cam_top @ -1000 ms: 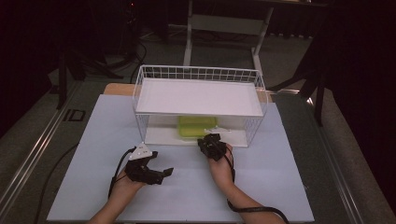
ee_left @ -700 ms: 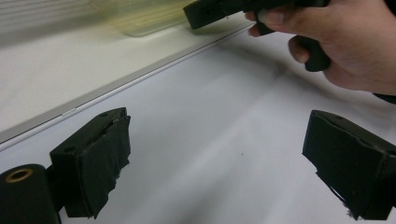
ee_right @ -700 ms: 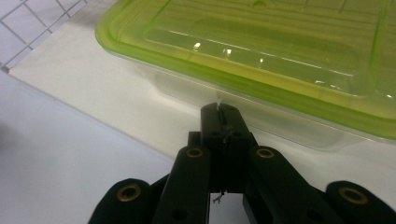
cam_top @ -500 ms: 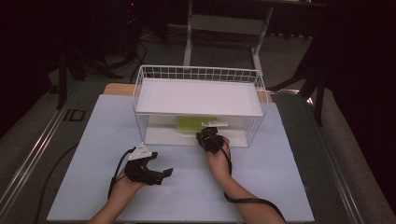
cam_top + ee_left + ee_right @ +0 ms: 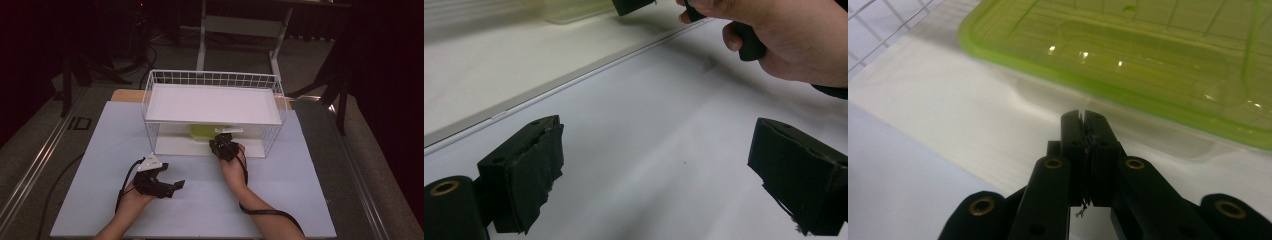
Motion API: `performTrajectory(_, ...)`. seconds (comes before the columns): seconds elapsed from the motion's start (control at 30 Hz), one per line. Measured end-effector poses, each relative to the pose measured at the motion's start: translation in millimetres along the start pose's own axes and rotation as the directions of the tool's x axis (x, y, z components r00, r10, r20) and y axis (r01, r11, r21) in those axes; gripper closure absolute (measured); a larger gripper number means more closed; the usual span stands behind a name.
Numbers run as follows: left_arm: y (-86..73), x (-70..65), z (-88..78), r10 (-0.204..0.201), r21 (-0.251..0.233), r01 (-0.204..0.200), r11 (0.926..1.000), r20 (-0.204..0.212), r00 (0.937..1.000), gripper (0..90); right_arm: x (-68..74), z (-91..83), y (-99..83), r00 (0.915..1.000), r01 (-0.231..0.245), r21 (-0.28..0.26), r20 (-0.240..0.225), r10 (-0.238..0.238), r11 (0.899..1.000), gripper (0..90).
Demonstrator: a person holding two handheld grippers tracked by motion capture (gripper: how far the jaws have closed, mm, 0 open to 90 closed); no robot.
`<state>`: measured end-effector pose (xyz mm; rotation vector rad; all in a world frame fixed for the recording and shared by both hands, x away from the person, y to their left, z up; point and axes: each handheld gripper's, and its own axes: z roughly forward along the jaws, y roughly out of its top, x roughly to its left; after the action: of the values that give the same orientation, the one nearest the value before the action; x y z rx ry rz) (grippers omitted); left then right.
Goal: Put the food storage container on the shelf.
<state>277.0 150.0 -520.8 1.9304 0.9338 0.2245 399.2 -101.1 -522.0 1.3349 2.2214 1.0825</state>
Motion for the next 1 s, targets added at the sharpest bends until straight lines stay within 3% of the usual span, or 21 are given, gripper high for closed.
performTrajectory(0.13,1.3,0.0,-1.1,0.003,-0.001,-0.003,1.0,0.003,1.0,8.6,6.2,-6.2,-2.2,0.9986,0.053,-0.012,0.001,-0.053,0.999,84.9)
performTrajectory(0.4,2.7,-1.3,-2.1,0.016,-0.008,-0.016,0.9998,0.001,0.9999,8.6,9.1,-32.1,-5.0,0.9972,0.064,-0.052,-0.037,-0.065,0.997,80.0)
performTrajectory(0.5,4.7,-2.4,-1.9,0.006,-0.012,-0.006,0.9999,0.004,1.0,8.5,9.7,-40.7,-6.2,0.9957,0.077,-0.061,-0.048,-0.08,0.995,68.1)
performTrajectory(0.6,6.3,-4.1,-1.1,0.0,-0.009,0.0,1.0,0.014,0.9999,8.5,10.3,-48.5,-9.8,0.9919,0.104,-0.082,-0.065,-0.109,0.991,51.0)
performTrajectory(0.63,7.0,-4.7,-1.1,-0.001,-0.006,0.001,1.0,0.019,0.9998,8.3,10.8,-55.1,-13.7,0.989,0.121,-0.102,-0.072,-0.129,0.987,40.9)
performTrajectory(0.77,10.7,-7.8,-0.8,0.017,0.005,-0.017,0.9998,0.028,0.9994,7.6,10.9,-64.5,-18.9,0.986,0.114,-0.111,-0.109,-0.126,0.987,30.5)
performTrajectory(0.93,16.6,-11.9,-3.0,0.016,-0.001,-0.016,0.9999,0.026,0.9995,2.1,11.5,-78.9,-25.9,0.972,0.098,-0.126,-0.201,-0.122,0.987,19.5)
performTrajectory(1.0,19.0,-13.7,-5.0,0.025,-0.005,-0.024,0.9997,0.033,0.9992,2.1,11.5,-82.8,-28.0,0.9685,0.11,-0.128,-0.209,-0.135,0.986,16.6)
